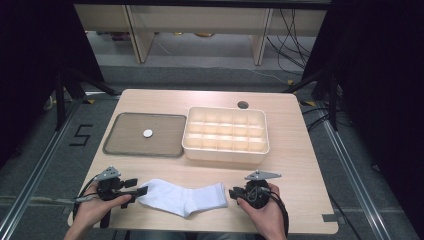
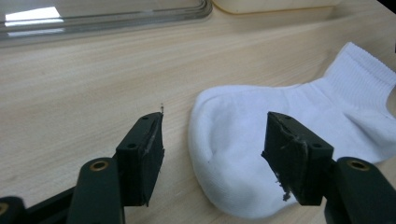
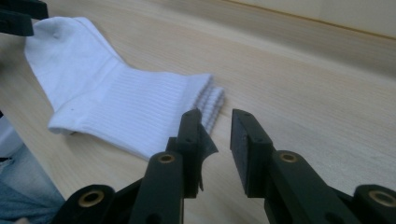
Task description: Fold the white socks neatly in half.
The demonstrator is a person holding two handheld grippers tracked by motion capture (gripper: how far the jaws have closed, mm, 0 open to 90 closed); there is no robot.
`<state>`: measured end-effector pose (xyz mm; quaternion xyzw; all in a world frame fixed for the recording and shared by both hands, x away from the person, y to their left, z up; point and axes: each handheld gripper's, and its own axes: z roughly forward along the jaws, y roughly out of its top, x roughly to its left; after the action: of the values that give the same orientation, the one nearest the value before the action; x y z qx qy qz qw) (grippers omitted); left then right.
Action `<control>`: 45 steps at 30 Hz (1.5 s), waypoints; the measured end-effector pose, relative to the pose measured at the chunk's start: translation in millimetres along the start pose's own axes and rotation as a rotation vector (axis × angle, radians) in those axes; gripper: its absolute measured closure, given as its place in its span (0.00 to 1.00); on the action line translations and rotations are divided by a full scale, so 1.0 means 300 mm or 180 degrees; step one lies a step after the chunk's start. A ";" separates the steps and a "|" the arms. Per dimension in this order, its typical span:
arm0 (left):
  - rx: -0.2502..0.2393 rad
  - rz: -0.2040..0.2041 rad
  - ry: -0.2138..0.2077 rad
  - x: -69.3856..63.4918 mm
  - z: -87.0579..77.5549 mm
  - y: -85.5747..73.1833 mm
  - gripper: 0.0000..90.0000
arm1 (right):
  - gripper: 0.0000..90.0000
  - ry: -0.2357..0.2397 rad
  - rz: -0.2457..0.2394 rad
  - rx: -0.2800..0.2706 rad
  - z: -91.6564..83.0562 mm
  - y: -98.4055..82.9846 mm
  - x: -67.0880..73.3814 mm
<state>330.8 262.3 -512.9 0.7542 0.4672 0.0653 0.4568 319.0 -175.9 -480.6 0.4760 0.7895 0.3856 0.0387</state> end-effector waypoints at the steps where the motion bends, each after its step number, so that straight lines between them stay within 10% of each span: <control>1: 0.0016 0.0003 0.0006 0.002 0.006 -0.003 0.40 | 0.83 0.0000 0.0005 0.0038 -0.002 0.005 0.005; 9: 0.0107 0.0037 0.0036 0.006 0.036 -0.010 0.42 | 0.96 0.0163 -0.0039 0.0259 0.024 0.060 0.046; 17: 0.0235 0.0507 0.0390 -0.019 0.045 -0.006 0.68 | 0.99 0.0285 -0.0181 0.0430 0.080 0.105 0.124; 22: 0.0199 0.0371 0.0334 -0.032 0.053 -0.007 0.91 | 0.97 0.0356 -0.0274 0.0492 0.116 0.121 0.171; 30: -0.0011 0.0006 0.0087 -0.038 0.014 0.034 0.93 | 0.98 0.0400 -0.0380 0.0637 0.167 0.148 0.239; 45: -0.0018 -0.0054 -0.0148 -0.076 -0.033 0.072 0.92 | 1.00 0.0646 -0.0437 0.0798 0.285 0.181 0.333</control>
<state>326.7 247.8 -483.6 0.7502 0.4627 0.0452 0.4702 340.5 -35.5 -474.9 0.3807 0.8619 0.3266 -0.0745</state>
